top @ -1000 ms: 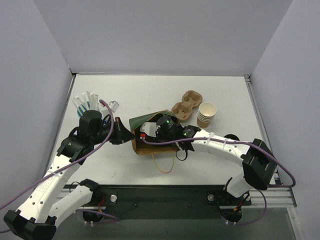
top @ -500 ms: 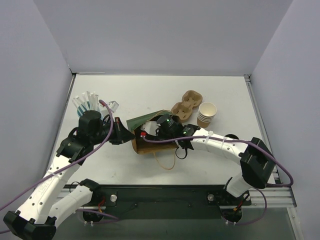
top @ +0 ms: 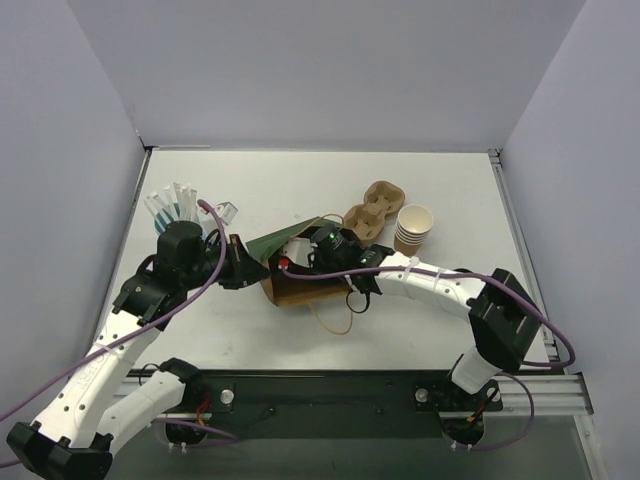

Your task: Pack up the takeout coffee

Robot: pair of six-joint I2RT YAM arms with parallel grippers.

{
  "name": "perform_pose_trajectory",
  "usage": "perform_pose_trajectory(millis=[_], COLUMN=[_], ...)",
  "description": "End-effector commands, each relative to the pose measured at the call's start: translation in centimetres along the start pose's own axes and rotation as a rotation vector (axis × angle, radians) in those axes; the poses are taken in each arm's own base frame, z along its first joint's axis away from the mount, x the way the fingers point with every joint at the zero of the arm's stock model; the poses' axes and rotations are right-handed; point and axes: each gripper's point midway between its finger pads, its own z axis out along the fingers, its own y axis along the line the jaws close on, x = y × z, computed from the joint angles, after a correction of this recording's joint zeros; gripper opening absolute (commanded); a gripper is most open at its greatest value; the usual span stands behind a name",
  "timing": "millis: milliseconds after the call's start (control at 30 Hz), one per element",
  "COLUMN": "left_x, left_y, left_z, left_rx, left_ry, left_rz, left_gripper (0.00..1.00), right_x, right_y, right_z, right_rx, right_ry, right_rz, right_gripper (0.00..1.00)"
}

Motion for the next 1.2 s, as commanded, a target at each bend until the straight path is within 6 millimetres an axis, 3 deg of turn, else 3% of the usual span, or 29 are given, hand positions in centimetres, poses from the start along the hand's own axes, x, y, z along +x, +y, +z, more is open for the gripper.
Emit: perform_pose_trajectory(millis=[0, 233, 767, 967, 1167], left_x=[-0.3, -1.0, -2.8, -2.1, -1.5], left_y=[-1.1, -1.3, -2.7, -3.3, -4.3], left_z=[-0.5, -0.6, -1.4, -1.8, -2.0], left_rx=[0.036, 0.031, 0.006, 0.002, 0.024], left_ry=[-0.006, -0.02, -0.004, 0.069, 0.142], left_rz=[-0.004, 0.002, 0.01, -0.04, -0.101], left_gripper=[0.0, 0.0, 0.0, 0.0, 0.0], right_x=[-0.7, -1.0, 0.2, -0.5, -0.4], right_y=[-1.8, -2.8, -2.2, -1.5, 1.1], right_z=[-0.3, -2.6, -6.6, -8.8, -10.2], right_rx=[0.033, 0.035, -0.047, -0.087, -0.167], right_ry=[-0.019, -0.023, 0.044, 0.056, 0.093], right_rz=[0.069, 0.058, 0.086, 0.116, 0.13], right_gripper=[0.65, 0.78, 0.76, 0.74, 0.72])
